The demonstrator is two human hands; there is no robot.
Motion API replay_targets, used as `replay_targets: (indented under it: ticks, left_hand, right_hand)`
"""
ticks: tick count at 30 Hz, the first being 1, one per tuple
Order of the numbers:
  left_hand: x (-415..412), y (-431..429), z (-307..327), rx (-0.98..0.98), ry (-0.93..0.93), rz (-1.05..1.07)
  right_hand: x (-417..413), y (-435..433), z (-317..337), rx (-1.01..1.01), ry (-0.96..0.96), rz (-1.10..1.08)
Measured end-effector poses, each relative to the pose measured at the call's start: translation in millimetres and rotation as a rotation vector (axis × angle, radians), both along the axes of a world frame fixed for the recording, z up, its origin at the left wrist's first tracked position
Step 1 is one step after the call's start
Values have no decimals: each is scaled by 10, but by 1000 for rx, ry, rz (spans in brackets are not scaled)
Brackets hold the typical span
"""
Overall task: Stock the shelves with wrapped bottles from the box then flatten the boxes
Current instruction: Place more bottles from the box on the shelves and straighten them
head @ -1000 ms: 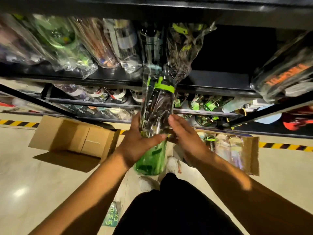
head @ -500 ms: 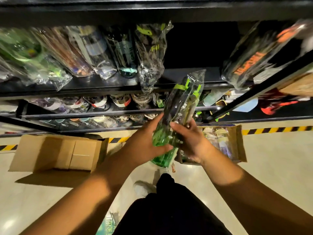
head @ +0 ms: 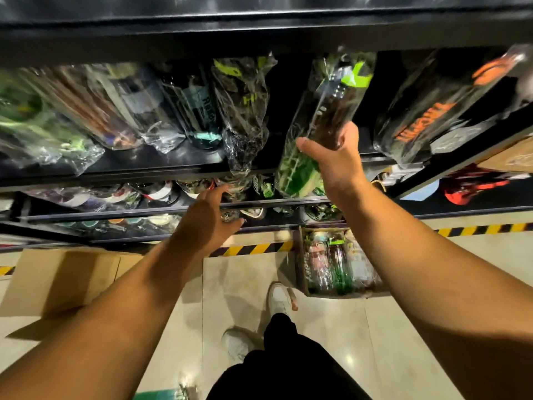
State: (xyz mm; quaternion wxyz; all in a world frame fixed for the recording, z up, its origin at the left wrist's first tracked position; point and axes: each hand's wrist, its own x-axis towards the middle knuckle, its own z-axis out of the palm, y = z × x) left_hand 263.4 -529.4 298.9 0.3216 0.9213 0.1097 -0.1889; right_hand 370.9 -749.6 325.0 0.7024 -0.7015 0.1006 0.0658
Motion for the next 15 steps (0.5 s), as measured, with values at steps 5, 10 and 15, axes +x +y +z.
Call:
replay_targets:
  ticks: [5,10,15]
  left_hand:
    - [118,-40,-49,50,8,-5]
    - [264,-11,-106,94,-23,-20]
    - [361,-13,-179,108,-45,8]
  right_hand:
    - [184,139,-66,18,-50,-28]
    - [330,130,-33,14,-119,-74]
    - [400,121,-128,-62,-170,-114]
